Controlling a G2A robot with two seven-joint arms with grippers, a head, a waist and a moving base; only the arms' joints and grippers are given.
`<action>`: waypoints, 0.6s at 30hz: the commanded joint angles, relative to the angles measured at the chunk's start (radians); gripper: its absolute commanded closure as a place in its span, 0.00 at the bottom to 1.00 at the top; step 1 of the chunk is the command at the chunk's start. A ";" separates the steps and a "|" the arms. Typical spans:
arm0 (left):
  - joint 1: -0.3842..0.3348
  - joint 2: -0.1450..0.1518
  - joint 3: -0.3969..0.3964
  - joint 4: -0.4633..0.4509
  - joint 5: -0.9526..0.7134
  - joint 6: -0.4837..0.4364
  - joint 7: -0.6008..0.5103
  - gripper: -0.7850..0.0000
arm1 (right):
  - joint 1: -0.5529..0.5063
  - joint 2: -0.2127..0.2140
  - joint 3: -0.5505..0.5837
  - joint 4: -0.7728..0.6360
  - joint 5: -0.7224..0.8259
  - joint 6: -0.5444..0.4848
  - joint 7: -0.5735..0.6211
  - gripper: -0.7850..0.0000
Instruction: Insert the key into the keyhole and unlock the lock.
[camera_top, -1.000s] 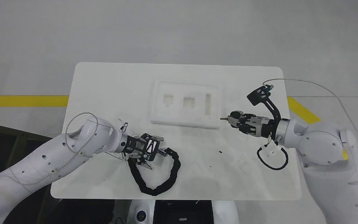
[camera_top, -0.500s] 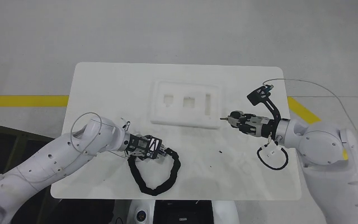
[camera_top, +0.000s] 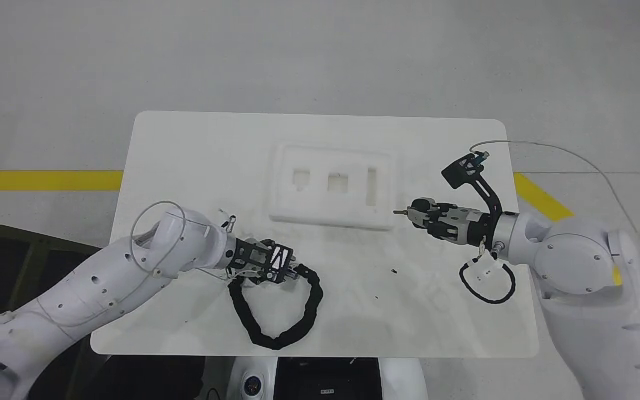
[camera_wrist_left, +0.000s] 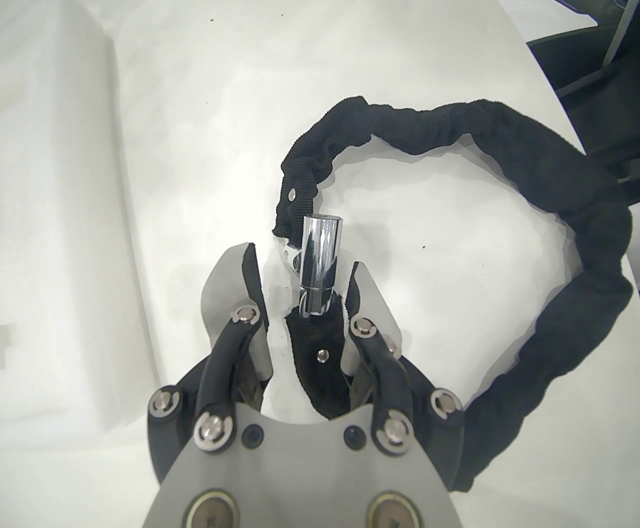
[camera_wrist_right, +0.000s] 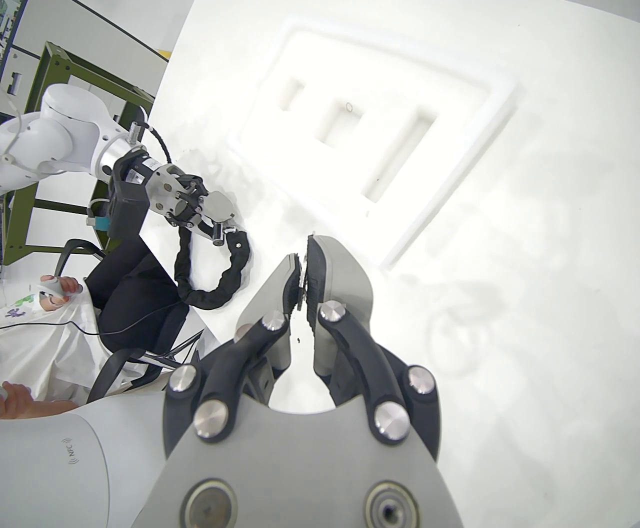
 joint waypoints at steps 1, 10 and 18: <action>0.003 -0.004 -0.005 -0.001 0.003 -0.002 -0.003 0.52 | 0.000 0.000 0.000 0.000 0.000 0.000 0.000 1.00; 0.018 -0.020 -0.025 0.016 0.005 -0.019 -0.010 0.62 | 0.000 0.000 0.000 0.000 0.000 0.000 0.000 1.00; 0.038 -0.028 -0.054 0.042 -0.031 -0.030 0.005 1.00 | 0.000 0.000 0.000 0.000 0.000 0.000 0.000 1.00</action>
